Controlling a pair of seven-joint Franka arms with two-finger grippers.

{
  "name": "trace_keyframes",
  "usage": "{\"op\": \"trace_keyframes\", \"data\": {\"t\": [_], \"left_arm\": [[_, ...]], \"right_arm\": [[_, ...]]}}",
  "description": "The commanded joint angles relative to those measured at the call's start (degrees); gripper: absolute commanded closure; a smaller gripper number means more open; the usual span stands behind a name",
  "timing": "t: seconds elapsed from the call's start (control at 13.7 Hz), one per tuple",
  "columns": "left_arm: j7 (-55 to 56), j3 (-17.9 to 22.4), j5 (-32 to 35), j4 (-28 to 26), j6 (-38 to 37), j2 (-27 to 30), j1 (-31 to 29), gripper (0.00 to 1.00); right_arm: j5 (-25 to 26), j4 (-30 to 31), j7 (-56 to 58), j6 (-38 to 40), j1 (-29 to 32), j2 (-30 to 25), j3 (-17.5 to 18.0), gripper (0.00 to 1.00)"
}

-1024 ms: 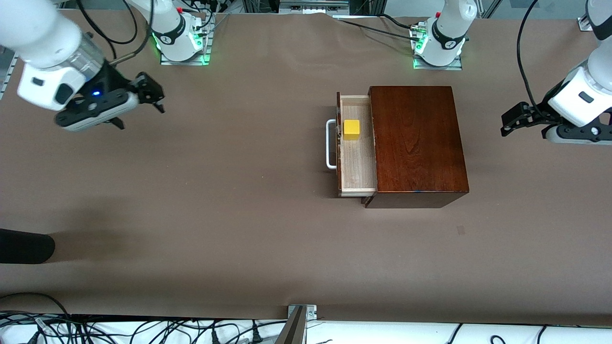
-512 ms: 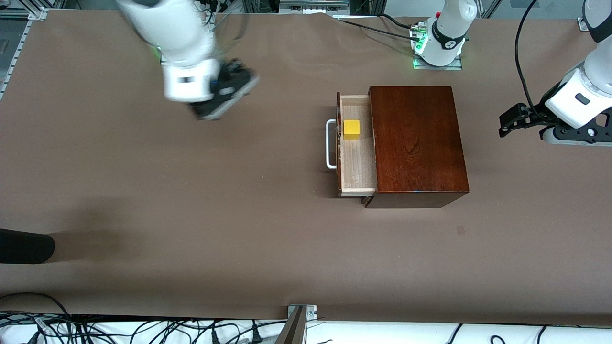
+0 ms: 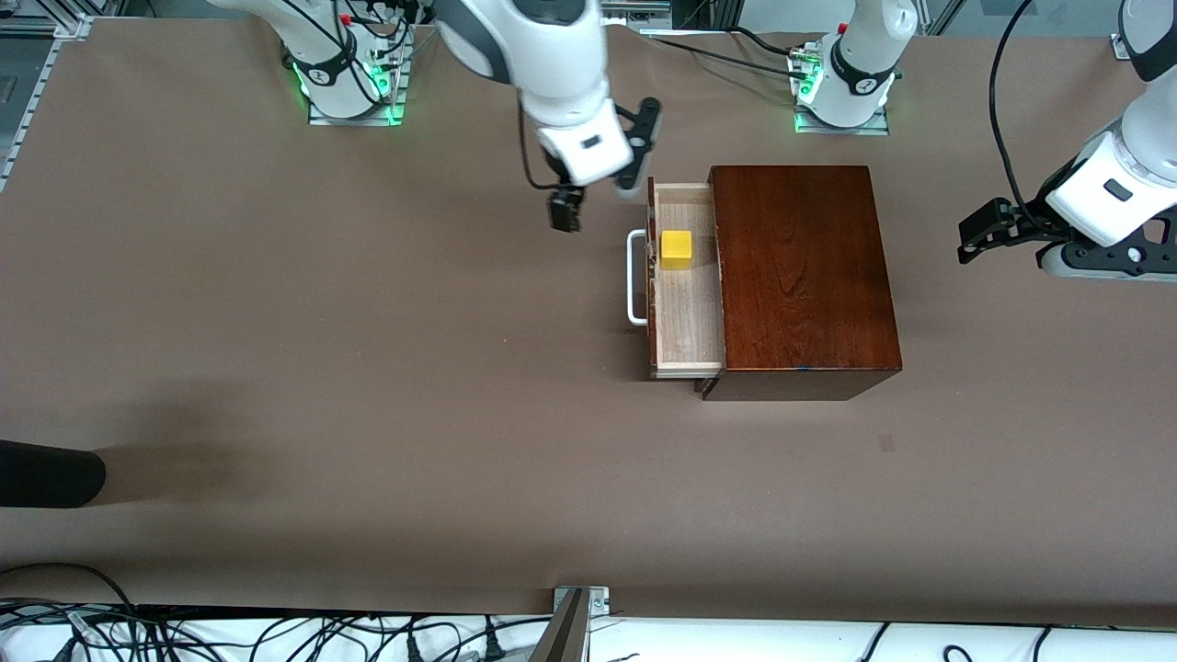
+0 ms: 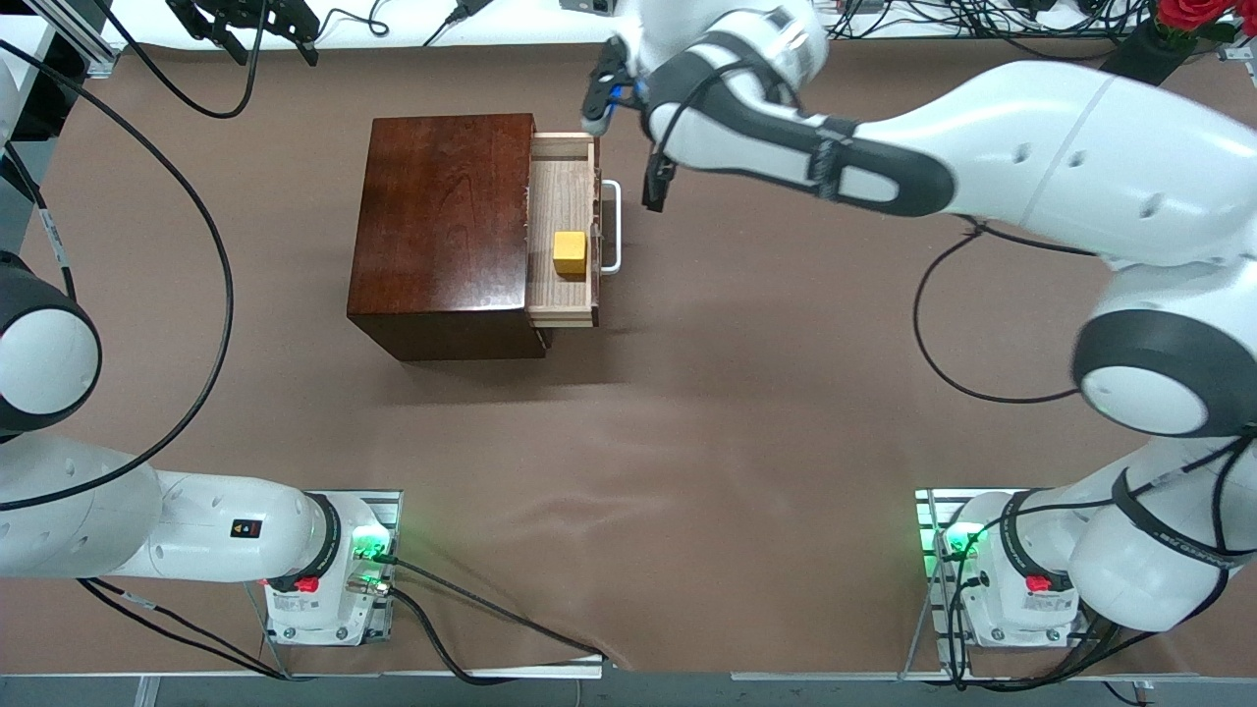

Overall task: Open drawer, take yellow block, close drawer
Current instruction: 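Reach the right gripper over the yellow cube in the drawer, then lower the right gripper and grasp the yellow cube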

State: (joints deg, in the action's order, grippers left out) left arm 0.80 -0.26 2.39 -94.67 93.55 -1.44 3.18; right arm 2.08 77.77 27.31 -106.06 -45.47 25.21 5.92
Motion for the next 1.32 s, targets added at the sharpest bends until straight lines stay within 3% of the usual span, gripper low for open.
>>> {"op": "trace_keyframes", "data": {"t": [0.0,0.29,0.59,1.24], "left_arm": [[-0.54,0.00,-0.89,-0.16,-0.03,0.47,0.24,0.00],[-0.54,-0.09,-0.89,-0.08,-0.03,0.47,0.42,0.00],[-0.11,-1.41,-0.89,0.01,-0.03,0.56,0.33,0.00],[0.16,-2.90,-0.72,0.71,-0.38,0.56,0.25,0.00]], "right_arm": [[1.96,-7.54,5.11,0.50,-2.68,5.46,-0.47,0.00],[4.78,-7.90,4.33,-4.85,-5.77,9.23,-0.39,0.00],[7.30,-13.77,4.85,-5.92,-8.76,16.00,-0.74,0.00],[9.61,-16.86,5.65,-9.78,-10.17,21.72,-0.82,0.00]]}}
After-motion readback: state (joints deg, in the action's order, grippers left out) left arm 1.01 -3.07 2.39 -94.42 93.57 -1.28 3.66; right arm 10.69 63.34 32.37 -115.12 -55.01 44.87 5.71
